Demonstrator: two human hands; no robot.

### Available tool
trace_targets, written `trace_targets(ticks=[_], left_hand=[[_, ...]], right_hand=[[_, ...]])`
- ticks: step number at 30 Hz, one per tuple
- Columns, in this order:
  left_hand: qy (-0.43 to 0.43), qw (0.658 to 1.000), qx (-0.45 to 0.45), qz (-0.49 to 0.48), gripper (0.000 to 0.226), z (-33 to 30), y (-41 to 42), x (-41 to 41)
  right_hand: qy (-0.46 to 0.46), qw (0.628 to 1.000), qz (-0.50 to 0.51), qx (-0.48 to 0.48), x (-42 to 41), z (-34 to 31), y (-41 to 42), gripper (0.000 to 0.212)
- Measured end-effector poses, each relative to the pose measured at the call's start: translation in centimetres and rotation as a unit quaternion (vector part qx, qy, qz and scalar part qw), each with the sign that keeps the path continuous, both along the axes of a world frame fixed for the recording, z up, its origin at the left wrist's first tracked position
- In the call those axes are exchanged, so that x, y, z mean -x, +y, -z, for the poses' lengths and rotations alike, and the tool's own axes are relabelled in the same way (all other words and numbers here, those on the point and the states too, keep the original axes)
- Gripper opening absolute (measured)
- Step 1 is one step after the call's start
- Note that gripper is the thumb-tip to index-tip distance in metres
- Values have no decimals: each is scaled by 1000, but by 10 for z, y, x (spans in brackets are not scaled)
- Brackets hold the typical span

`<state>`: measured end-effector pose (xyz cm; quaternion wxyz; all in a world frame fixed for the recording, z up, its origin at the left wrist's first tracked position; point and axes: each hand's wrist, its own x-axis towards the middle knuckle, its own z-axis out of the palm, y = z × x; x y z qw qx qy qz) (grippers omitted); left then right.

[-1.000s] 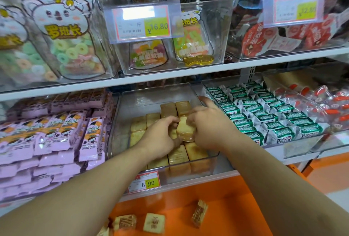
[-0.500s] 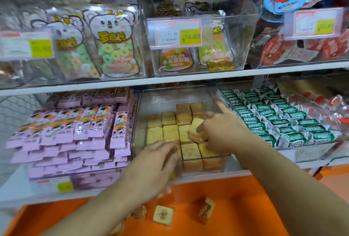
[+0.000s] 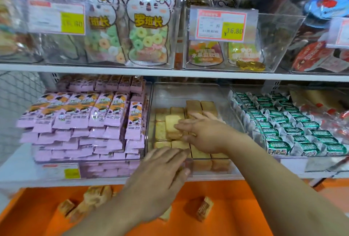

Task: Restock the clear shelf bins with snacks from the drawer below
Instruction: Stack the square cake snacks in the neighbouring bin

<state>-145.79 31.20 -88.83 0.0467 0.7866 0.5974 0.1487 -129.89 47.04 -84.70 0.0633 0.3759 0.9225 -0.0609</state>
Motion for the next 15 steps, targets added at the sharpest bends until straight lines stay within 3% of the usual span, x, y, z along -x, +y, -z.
trace_targets(ticks=[9,15], left_hand=[[-17,1000,-1,0,62,7,-1,2],[-1,1000,-10,-12,68,7,-1,-2]], right_hand=[[36,999,13,-26,20,11,23,54],[141,989,41,-36,28,17,26,42]])
